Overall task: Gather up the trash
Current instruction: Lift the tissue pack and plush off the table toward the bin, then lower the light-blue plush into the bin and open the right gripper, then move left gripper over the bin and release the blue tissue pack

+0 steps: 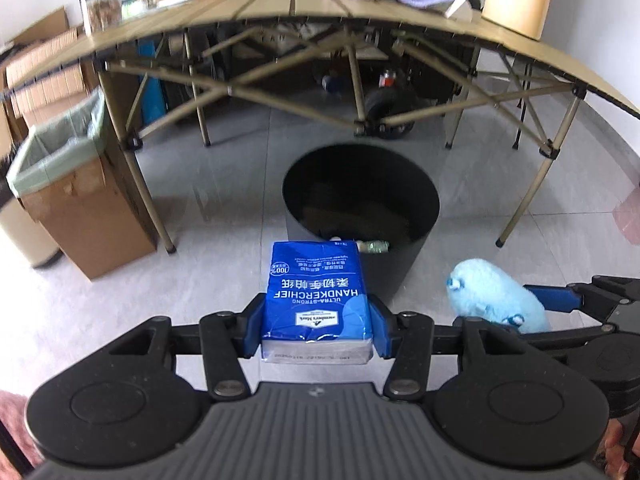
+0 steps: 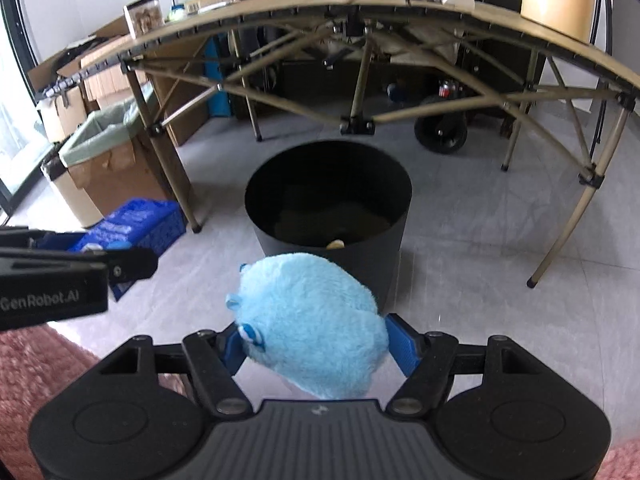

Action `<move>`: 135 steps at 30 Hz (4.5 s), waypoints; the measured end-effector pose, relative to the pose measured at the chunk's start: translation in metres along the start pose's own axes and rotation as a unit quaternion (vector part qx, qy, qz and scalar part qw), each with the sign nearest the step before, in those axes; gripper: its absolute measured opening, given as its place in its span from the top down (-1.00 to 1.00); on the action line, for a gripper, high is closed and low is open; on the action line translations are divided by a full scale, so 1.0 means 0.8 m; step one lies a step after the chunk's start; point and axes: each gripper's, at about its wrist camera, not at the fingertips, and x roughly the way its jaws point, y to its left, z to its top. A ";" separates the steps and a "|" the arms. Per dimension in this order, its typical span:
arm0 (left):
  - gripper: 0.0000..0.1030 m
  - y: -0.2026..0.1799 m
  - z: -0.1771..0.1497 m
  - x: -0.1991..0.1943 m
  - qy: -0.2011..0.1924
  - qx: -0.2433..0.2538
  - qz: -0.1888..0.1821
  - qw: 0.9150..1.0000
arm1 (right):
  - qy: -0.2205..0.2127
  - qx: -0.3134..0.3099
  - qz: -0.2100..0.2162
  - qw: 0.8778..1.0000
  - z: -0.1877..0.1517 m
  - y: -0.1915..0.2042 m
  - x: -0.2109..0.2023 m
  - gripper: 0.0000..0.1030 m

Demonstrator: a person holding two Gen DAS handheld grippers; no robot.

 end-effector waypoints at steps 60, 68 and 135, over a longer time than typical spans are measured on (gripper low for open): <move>-0.01 0.112 0.133 0.145 0.034 -0.102 0.063 0.992 | 0.138 -0.001 0.003 0.990 0.211 0.010 0.251 -0.36; -0.01 0.123 0.127 0.152 0.036 -0.112 0.073 0.990 | 0.153 0.039 0.010 0.987 0.209 -0.003 0.260 -0.86; -0.02 -0.063 0.152 0.210 0.070 -0.043 0.030 0.996 | 0.042 0.110 -0.046 0.992 0.184 -0.175 0.097 -1.00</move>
